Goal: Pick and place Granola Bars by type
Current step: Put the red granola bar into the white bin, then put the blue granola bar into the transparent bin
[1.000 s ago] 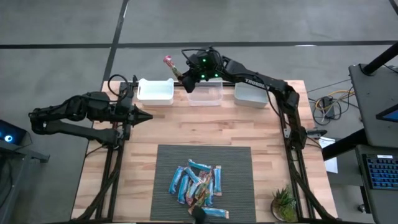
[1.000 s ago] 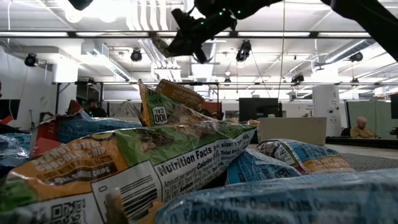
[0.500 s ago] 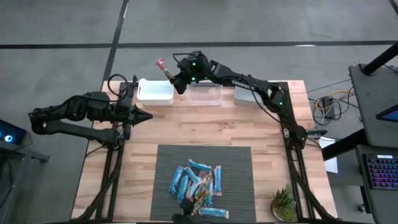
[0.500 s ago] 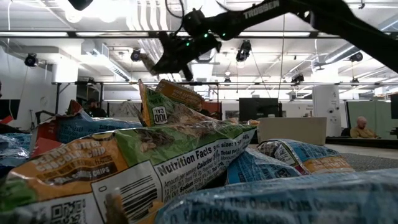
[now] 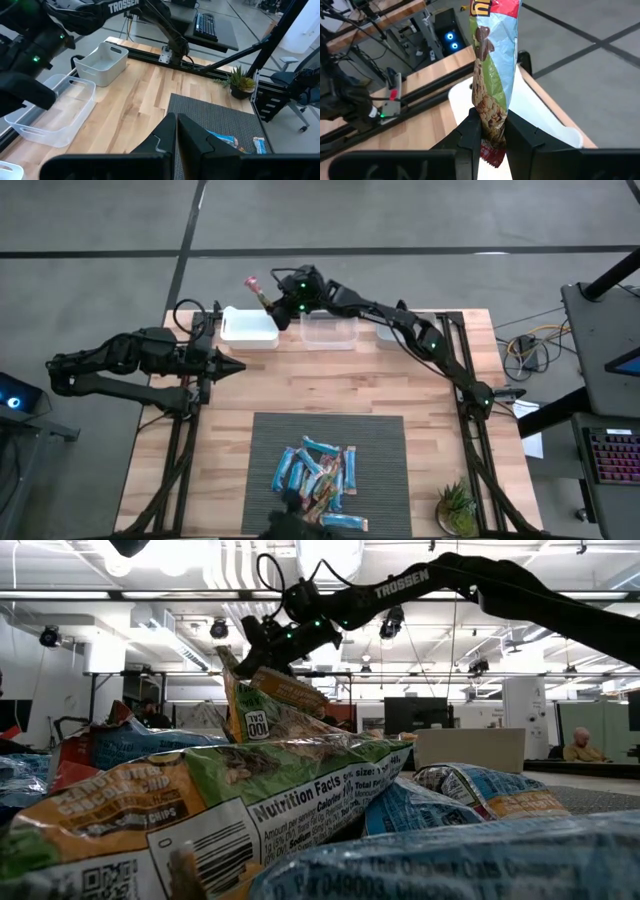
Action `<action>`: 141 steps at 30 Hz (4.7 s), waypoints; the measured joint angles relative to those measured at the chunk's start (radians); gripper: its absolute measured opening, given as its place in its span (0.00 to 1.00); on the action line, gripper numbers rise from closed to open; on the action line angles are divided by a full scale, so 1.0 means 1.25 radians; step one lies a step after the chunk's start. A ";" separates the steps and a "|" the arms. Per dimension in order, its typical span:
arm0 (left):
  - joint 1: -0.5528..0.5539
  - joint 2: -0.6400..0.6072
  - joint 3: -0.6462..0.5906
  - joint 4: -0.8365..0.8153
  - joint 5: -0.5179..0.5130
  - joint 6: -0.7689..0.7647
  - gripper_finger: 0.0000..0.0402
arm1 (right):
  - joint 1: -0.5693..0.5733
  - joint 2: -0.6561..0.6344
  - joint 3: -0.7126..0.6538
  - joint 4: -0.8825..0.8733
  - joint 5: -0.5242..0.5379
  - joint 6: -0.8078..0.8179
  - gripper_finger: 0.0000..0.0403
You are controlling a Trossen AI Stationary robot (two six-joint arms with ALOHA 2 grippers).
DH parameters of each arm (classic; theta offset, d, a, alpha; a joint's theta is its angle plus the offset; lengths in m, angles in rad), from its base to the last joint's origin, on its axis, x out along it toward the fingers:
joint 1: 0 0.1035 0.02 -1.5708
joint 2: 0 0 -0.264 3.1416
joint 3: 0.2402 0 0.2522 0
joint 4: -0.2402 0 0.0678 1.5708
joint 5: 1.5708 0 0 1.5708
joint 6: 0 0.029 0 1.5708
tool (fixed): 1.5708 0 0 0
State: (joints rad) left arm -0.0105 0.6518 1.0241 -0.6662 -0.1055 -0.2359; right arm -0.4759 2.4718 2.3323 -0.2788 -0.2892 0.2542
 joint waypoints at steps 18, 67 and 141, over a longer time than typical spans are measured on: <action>0.000 0.007 0.000 0.000 -0.001 0.003 0.00 | -0.008 0.001 -0.087 0.065 0.002 -0.038 0.15; 0.000 0.027 0.000 0.001 -0.001 0.003 0.00 | 0.023 0.002 -0.105 0.133 0.001 -0.080 0.15; 0.000 0.027 0.000 0.006 -0.001 -0.002 0.00 | 0.041 -0.027 -0.104 0.107 -0.078 -0.016 0.02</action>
State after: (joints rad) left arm -0.0105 0.6850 1.0241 -0.6582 -0.1062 -0.2379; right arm -0.4243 2.4377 2.2017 -0.1455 -0.3867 0.2344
